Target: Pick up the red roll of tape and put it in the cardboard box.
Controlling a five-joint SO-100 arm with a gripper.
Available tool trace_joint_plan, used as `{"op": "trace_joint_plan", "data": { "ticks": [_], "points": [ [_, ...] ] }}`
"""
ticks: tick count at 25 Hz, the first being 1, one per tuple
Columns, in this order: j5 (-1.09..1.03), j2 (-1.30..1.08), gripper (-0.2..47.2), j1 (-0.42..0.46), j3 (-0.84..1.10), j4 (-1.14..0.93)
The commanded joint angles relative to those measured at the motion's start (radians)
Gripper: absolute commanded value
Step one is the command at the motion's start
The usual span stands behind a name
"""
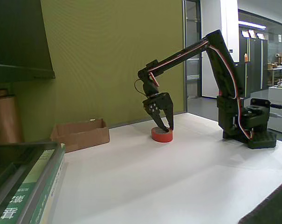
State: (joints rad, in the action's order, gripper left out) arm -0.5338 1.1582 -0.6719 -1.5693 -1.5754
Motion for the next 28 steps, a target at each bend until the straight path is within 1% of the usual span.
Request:
{"op": "trace_joint_plan", "data": {
  "ticks": [1,16,28],
  "points": [
    [-0.011,0.067,0.1,0.005,-0.014,0.005],
    [0.026,0.146,0.1,0.032,-0.006,0.074],
    [0.071,0.146,0.1,0.084,0.067,0.126]
  ]
}}
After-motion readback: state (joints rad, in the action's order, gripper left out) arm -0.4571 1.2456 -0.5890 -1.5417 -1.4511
